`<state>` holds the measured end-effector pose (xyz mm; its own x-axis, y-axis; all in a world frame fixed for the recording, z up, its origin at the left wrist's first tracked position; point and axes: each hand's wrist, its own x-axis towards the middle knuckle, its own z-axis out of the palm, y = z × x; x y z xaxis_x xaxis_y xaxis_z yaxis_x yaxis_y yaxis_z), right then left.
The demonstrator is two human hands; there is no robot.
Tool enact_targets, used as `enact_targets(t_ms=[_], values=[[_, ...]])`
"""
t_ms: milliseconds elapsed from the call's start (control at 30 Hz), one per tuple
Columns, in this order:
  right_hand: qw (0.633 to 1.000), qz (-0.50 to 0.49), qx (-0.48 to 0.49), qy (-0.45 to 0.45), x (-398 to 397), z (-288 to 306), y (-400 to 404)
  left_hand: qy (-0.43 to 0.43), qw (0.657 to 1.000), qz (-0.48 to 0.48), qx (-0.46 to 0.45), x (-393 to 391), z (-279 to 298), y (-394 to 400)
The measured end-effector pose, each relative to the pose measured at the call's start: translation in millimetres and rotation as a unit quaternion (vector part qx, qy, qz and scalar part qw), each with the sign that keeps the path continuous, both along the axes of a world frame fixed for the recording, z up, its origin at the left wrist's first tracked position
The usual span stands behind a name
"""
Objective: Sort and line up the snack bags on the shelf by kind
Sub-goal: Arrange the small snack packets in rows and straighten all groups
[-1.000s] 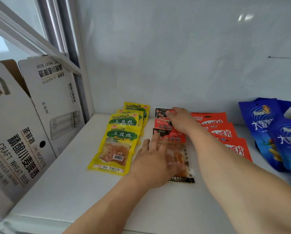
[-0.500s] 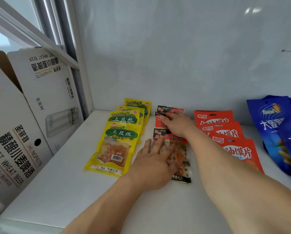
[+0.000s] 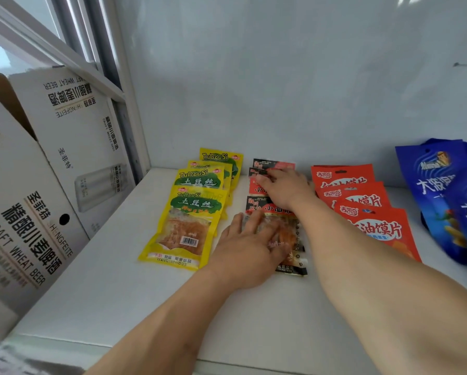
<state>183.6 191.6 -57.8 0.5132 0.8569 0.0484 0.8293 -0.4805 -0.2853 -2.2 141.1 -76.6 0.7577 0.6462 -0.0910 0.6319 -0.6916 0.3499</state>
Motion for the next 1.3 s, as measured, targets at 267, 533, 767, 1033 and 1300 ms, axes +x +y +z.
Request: enact_targets(t_ms=[267,533,767,1033,1300], values=[[0.995,-0.007,0.1,-0.013,-12.5,22.7,-34.6,-0.041,0.998,0.012,0.036,-2.9,-3.6,1.8],[0.987,-0.045,0.15,-0.019,-10.2,40.9,-126.6,-0.094,0.994,0.029,0.056,-9.1,8.9,-5.6],[0.971,-0.124,0.202,0.009,15.9,25.8,-195.2,-0.27,0.963,0.01,0.021,26.1,36.0,-51.8],[0.948,-0.143,0.221,0.181,57.6,-11.4,-214.9,-0.31,0.911,0.141,-0.233,109.0,24.4,-94.3],[0.951,-0.09,0.198,0.221,73.3,-24.1,-206.7,-0.316,0.905,0.177,-0.222,121.9,25.2,-97.8]])
